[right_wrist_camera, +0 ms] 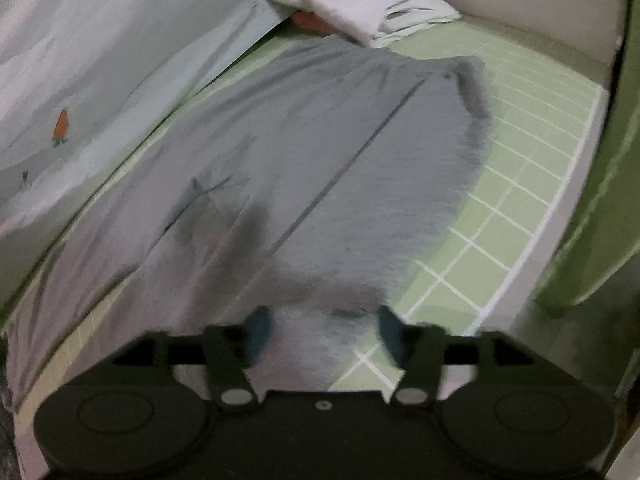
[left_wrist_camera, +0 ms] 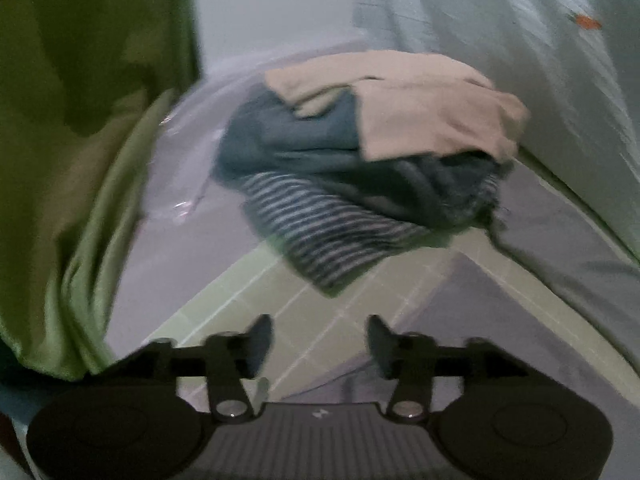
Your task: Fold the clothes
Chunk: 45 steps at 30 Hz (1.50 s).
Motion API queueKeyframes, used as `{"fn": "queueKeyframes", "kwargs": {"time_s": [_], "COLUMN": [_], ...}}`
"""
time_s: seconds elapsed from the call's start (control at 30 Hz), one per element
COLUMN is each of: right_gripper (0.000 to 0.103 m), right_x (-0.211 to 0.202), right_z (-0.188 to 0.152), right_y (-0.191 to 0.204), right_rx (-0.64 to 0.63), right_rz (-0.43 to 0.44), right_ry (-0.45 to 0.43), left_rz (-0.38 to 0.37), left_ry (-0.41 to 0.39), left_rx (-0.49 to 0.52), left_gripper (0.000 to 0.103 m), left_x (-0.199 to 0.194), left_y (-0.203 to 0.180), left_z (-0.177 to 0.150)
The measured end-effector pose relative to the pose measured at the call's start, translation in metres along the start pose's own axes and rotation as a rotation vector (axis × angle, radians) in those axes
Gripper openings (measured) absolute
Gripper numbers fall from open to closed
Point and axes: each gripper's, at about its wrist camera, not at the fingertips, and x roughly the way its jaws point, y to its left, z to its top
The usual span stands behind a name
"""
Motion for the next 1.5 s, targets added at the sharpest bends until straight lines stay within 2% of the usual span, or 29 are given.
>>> {"fn": "queueKeyframes", "kwargs": {"time_s": [0.03,0.23,0.43,0.57,0.6,0.67,0.7,0.73,0.8,1.0,1.07,1.13,1.17,1.23,1.3,1.43,1.5], "right_gripper": [0.088,0.095,0.095,0.095,0.095,0.095,0.095,0.095,0.095,0.095,0.095,0.095,0.095,0.095,0.096,0.097,0.097], "right_x": [0.002,0.004,0.012,0.015,0.017,0.02,0.022,0.025,0.031,0.043,0.044,0.043,0.044,0.044,0.044,0.045,0.047], "right_z": [0.0,-0.011,-0.014,-0.009,-0.008,-0.004,-0.001,0.001,0.007,0.01,0.008,0.006,0.006,0.008,0.011,0.025,0.036], "right_y": [0.005,0.034,0.049,0.064,0.068,0.076,0.08,0.084,0.093,0.114,0.114,0.112,0.107,0.095,0.079,0.037,0.015], "right_rx": [-0.02,-0.124,-0.121,-0.144,-0.145,-0.142,-0.138,-0.135,-0.129,-0.161,-0.171,-0.171,-0.156,-0.113,-0.069,0.007,0.034], "right_rz": [-0.005,-0.004,0.014,-0.005,-0.013,-0.024,-0.027,-0.03,-0.027,-0.004,0.005,0.012,0.013,0.01,0.005,-0.03,-0.048], "right_ry": [-0.001,0.007,0.041,0.03,0.026,0.022,0.022,0.022,0.027,0.042,0.042,0.041,0.041,0.034,0.02,-0.017,-0.033], "left_rz": [-0.012,-0.096,-0.172,-0.2,-0.205,-0.208,-0.204,-0.207,-0.207,-0.127,-0.122,-0.123,-0.126,-0.137,-0.146,-0.161,-0.156], "left_ry": [0.005,0.057,0.082,0.111,0.112,0.11,0.106,0.106,0.1,0.014,0.023,0.027,0.022,0.013,0.006,0.02,0.029], "left_rx": [0.03,0.188,0.173,0.199,0.203,0.214,0.219,0.214,0.201,0.146,0.13,0.126,0.131,0.14,0.125,0.106,0.121], "left_gripper": [0.064,0.065,0.065,0.063,0.059,0.04,0.014,0.004,0.003,0.004,0.005,0.014,0.02,0.049,0.06,0.07,0.071], "left_x": [0.004,0.033,0.069,0.094,0.098,0.104,0.106,0.108,0.111,0.114,0.116,0.112,0.107,0.095,0.083,0.057,0.043], "left_y": [-0.008,-0.053,-0.075,-0.087,-0.09,-0.096,-0.098,-0.099,-0.099,-0.087,-0.086,-0.087,-0.089,-0.091,-0.092,-0.099,-0.108], "left_z": [0.001,0.003,0.018,0.03,0.031,0.035,0.037,0.039,0.044,0.07,0.077,0.077,0.075,0.067,0.057,0.029,0.01]}}
